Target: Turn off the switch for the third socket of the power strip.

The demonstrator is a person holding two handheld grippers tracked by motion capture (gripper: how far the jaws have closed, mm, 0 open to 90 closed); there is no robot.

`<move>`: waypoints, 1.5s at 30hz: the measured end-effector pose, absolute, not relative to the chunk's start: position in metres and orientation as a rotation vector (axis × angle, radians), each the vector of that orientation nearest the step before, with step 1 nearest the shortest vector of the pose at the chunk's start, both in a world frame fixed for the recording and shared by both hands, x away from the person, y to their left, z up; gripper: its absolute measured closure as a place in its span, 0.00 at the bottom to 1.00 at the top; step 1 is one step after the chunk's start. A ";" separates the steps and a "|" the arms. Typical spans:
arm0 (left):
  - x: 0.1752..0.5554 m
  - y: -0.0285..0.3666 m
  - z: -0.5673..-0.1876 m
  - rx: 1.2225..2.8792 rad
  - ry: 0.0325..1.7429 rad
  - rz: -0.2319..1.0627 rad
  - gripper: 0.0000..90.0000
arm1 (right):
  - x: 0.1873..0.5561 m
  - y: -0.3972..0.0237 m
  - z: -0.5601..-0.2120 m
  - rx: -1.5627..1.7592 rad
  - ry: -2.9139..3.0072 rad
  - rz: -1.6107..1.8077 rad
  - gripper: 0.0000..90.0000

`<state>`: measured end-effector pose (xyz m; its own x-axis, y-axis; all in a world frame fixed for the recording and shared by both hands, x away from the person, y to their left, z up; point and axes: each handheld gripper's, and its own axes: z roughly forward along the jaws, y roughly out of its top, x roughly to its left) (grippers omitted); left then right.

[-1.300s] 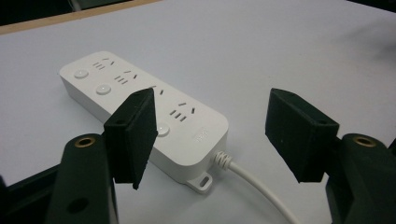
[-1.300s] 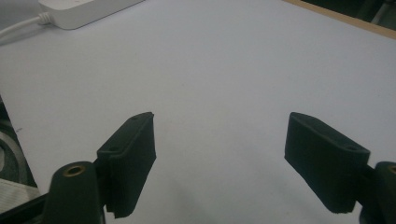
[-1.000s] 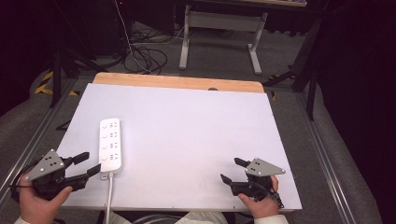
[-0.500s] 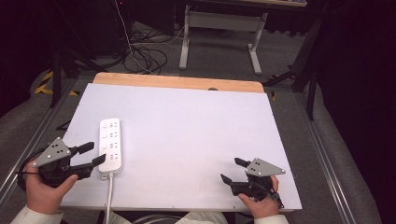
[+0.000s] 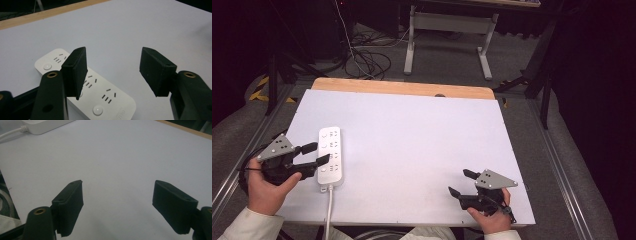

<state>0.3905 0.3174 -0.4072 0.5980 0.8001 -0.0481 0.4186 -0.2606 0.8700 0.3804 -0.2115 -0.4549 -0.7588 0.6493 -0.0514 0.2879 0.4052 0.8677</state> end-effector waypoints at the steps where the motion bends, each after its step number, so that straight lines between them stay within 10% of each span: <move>1: 0.392 0.318 -0.407 1.890 0.983 0.506 0.44 | 0.381 -0.212 -0.455 0.805 2.285 1.300 0.27; 14: 0.410 0.323 -0.414 1.946 1.003 0.543 0.51 | 0.380 -0.211 -0.455 0.799 2.290 1.304 0.27; 25: 0.428 0.331 -0.427 1.960 1.035 0.571 1.00 | 0.380 -0.211 -0.455 0.797 2.293 1.302 0.27; 45: 0.458 0.349 -0.459 1.873 1.135 0.470 1.00 | 0.381 -0.211 -0.456 0.798 2.298 1.302 0.27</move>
<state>0.4580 0.3488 -0.4592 0.5130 0.8509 -0.1129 0.5218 -0.2047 0.8281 0.3808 -0.2110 -0.4555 -0.7664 0.6406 -0.0477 0.2882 0.4092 0.8657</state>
